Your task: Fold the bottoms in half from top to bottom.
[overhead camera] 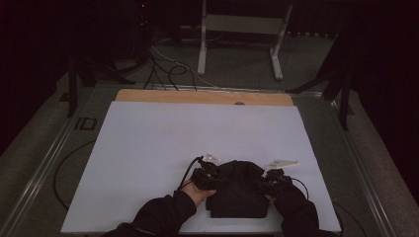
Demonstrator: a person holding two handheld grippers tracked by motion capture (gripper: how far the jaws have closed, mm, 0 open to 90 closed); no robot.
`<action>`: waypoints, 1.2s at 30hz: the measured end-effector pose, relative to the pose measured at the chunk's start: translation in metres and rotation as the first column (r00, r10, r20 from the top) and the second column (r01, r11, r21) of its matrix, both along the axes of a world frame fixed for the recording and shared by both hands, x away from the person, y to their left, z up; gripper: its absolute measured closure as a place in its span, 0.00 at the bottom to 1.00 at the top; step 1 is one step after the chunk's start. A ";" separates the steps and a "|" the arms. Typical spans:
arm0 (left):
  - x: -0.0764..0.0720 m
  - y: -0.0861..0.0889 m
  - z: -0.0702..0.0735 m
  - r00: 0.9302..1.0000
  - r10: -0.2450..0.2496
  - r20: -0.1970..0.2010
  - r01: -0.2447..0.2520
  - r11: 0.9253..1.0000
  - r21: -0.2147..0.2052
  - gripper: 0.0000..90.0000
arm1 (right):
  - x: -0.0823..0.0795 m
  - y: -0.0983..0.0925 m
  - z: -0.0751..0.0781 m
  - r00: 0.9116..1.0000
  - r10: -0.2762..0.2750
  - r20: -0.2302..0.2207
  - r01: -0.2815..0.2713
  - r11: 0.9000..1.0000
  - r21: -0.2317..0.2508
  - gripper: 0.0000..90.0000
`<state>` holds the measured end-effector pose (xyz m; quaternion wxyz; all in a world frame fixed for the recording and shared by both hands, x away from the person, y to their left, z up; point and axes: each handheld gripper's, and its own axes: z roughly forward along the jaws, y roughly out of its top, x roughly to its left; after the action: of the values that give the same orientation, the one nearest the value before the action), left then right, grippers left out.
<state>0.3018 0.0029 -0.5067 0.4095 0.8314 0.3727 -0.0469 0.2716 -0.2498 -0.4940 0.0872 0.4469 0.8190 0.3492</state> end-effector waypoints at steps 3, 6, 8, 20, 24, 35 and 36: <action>-0.001 0.001 0.008 1.000 -0.012 0.018 0.012 1.000 -0.004 0.81 | -0.001 -0.001 0.005 1.000 -0.003 0.024 0.003 1.000 0.009 0.86; -0.001 0.002 0.015 0.999 -0.015 0.033 0.016 1.000 -0.009 0.81 | -0.002 -0.002 0.010 0.999 -0.003 0.036 0.003 1.000 0.015 0.86; -0.001 0.003 0.020 0.999 -0.010 0.039 0.011 1.000 -0.020 0.81 | -0.003 -0.002 0.013 0.999 -0.006 0.050 0.004 1.000 0.022 0.86; 0.001 0.014 0.041 0.997 -0.010 0.079 0.012 1.000 -0.022 0.81 | 0.000 0.004 0.032 0.994 0.004 0.109 -0.009 0.999 0.040 0.86; 0.000 0.018 0.046 0.997 -0.007 0.081 0.009 1.000 -0.024 0.81 | 0.000 0.006 0.035 0.993 0.006 0.115 -0.011 0.999 0.048 0.86; 0.004 0.047 0.071 0.992 0.032 0.123 -0.029 0.999 -0.023 0.81 | 0.014 0.031 0.054 0.985 0.047 0.165 -0.058 0.996 0.062 0.86; 0.004 0.047 0.071 0.992 0.032 0.123 -0.029 0.999 -0.023 0.81 | 0.014 0.031 0.054 0.985 0.047 0.165 -0.058 0.996 0.062 0.86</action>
<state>0.3059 0.0503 -0.4359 0.4412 0.8225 0.3588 0.0066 0.2857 -0.2184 -0.4395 0.1299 0.3978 0.8084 0.4139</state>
